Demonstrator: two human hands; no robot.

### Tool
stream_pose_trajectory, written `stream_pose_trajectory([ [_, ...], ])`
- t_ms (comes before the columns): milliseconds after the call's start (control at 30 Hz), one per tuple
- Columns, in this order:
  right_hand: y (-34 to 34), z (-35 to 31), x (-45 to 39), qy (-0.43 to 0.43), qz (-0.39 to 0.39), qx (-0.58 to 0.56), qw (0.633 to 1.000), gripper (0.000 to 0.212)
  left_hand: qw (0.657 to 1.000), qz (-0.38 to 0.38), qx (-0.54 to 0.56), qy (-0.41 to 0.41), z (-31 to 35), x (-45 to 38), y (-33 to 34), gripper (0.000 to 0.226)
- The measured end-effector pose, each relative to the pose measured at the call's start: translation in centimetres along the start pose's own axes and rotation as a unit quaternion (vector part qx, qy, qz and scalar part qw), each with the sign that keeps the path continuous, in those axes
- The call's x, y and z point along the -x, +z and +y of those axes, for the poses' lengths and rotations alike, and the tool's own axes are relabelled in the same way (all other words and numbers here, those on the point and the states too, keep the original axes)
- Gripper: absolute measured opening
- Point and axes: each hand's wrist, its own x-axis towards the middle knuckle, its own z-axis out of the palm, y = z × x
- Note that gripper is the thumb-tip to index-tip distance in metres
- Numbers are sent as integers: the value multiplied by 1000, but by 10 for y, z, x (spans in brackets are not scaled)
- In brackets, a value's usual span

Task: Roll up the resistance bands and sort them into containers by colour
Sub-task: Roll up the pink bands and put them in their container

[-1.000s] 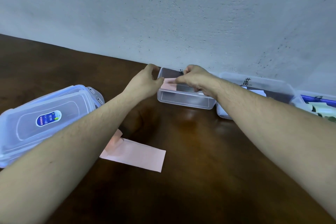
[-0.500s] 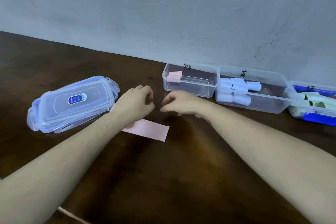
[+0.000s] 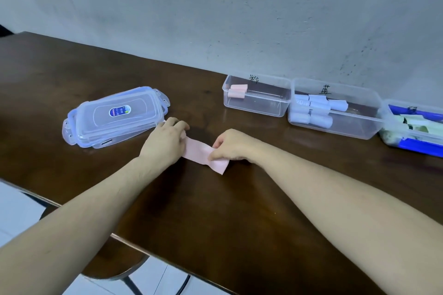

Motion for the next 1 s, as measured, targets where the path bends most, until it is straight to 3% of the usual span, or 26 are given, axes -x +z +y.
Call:
stream_pose_trajectory([
  [200,-12,20,29,30,-81,-20,996,21,987,23,155,-19,26,9,-3,38],
  [367,-34,55,66,86,-145,9,986,32,952,-22,301,45,78,19,1,46],
  [467,-40,83,88,89,-87,-26,992,53,929,-46,361,72,115,22,6,42],
  [600,-42,116,124,11,53,-138,989,79,854,-112,502,79,163,31,3,40],
  [633,-42,121,130,-9,71,-159,985,74,832,-127,535,80,173,33,1,41],
  [700,-42,132,145,-25,102,-198,975,44,793,-154,584,78,193,37,-2,42],
  [767,-42,142,160,-35,141,-249,958,20,774,-162,609,71,210,40,-4,38],
  [900,-44,161,185,-45,166,-378,910,18,775,-156,609,57,234,51,-2,27],
  [1000,-48,173,203,-36,205,-403,891,22,790,-177,583,65,252,65,1,24],
])
